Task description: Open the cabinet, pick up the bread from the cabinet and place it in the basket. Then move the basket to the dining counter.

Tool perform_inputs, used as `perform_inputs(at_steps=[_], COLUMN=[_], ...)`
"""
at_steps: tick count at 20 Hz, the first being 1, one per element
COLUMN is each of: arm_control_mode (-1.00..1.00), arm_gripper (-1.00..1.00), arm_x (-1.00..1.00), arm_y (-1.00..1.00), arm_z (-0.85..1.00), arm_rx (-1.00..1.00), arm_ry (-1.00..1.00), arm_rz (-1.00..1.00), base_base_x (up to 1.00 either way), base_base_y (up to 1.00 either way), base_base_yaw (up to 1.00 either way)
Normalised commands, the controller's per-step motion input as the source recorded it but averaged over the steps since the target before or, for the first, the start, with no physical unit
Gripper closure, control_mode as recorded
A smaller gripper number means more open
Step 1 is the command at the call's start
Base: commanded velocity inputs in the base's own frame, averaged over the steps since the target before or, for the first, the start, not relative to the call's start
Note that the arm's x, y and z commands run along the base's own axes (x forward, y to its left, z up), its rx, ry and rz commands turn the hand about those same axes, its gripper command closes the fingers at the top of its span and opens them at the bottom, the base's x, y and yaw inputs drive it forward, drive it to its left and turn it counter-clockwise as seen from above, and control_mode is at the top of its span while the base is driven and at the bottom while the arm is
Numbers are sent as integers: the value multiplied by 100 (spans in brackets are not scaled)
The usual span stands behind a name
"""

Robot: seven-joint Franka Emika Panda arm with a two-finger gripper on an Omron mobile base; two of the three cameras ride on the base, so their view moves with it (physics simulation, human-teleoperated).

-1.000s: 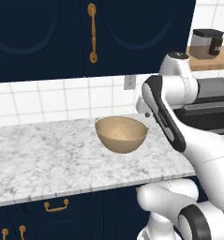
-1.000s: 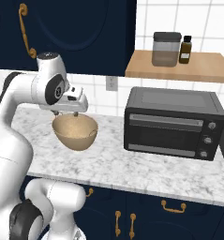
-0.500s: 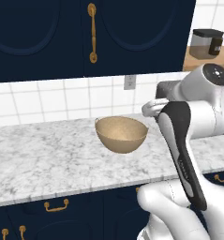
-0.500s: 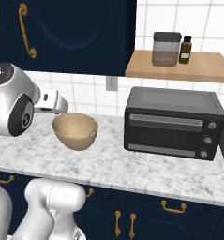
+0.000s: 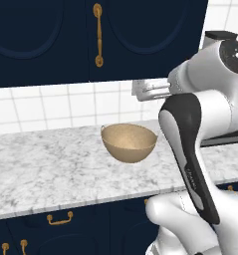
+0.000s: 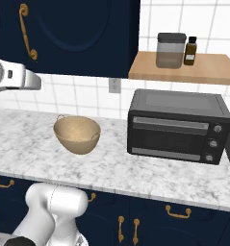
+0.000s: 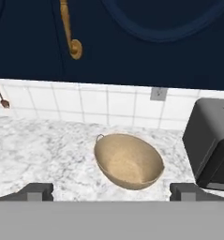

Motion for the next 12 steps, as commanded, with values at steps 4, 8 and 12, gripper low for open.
perform_inputs(at_steps=[4,8,12], arm_control_mode=[-100,-100,-100], arm_gripper=[-100,-100,-100], arm_x=[32,55,49], arm_y=[69,44,14], arm_z=[74,43,35], arm_rx=[-1,-2,-6], arm_ry=[-24,-21,-5], arm_rz=[0,0,0], base_base_x=[0,0,0], base_base_y=[0,0,0], base_base_yaw=[0,0,0])
